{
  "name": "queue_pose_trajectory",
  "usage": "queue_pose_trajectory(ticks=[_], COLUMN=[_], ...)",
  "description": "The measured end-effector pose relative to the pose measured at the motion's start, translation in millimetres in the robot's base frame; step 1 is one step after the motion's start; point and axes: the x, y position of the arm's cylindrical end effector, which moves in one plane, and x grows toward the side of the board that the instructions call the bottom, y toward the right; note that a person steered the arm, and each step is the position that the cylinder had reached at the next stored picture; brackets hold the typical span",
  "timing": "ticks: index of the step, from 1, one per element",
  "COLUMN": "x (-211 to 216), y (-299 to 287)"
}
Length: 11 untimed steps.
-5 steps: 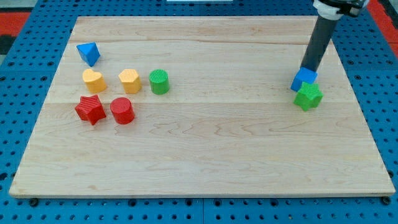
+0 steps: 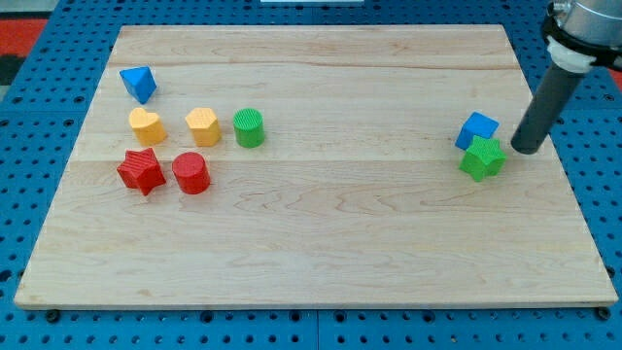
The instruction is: Push the green star along with blue cube towards the top side
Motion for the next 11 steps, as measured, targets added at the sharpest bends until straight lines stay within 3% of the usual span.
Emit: queue_pose_trajectory(ticks=[3, 4, 5, 7, 9, 11], x=[6.9, 52.4, 77.4, 64.9, 20.1, 24.3], y=[-30.5, 18.0, 11.5, -57.3, -45.3, 40.9])
